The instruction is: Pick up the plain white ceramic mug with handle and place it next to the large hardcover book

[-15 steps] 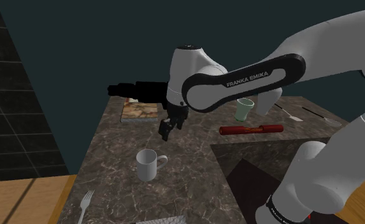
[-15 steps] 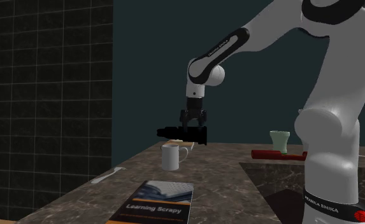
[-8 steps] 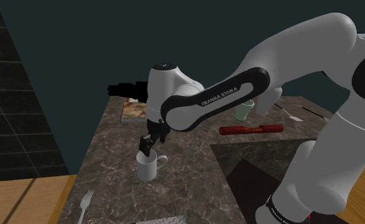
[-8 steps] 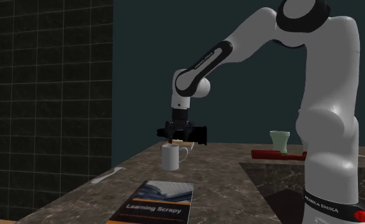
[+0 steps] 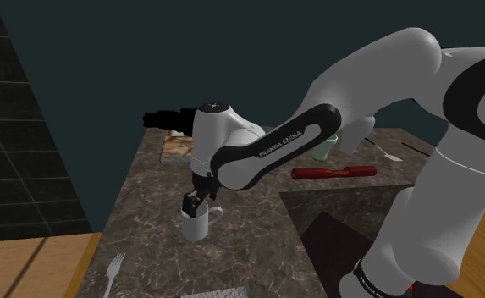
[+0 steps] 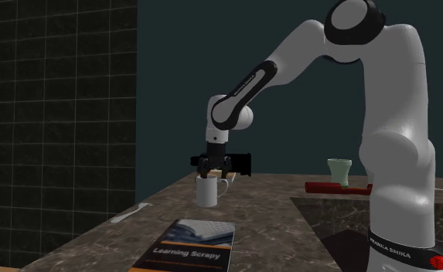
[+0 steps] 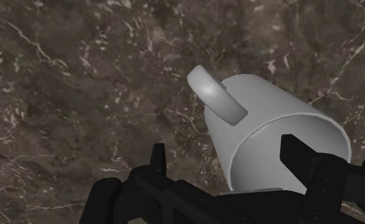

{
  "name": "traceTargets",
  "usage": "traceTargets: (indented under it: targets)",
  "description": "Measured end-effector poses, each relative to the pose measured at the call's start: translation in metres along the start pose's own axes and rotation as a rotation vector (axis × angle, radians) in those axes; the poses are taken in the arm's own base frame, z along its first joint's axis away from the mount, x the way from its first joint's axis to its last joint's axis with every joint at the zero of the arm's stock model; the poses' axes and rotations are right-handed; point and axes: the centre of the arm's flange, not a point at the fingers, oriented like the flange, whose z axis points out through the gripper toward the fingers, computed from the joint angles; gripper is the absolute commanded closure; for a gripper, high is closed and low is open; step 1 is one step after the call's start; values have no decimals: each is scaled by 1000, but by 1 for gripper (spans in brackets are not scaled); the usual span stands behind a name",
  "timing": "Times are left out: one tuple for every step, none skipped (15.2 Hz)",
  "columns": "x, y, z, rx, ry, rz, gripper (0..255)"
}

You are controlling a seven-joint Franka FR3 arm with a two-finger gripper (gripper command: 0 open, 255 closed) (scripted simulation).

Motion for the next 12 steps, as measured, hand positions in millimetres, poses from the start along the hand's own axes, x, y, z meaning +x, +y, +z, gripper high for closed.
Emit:
traceTargets:
  targets:
    - [0,1,2,0,0,0,0]
    - [0,1,4,0,0,0,0]
    - [0,1,4,0,0,0,0]
    - [0,1,4,0,0,0,0]
    - [0,1,4,0,0,0,0]
    - [0,1,4,0,0,0,0]
    - [0,1,4,0,0,0,255]
    - [0,1,4,0,0,0,255]
    - [0,1,4,0,0,0,255]
    - [0,1,4,0,0,0,255]
    - [0,1,4,0,1,0,255]
    - [0,1,4,0,1,0,255]
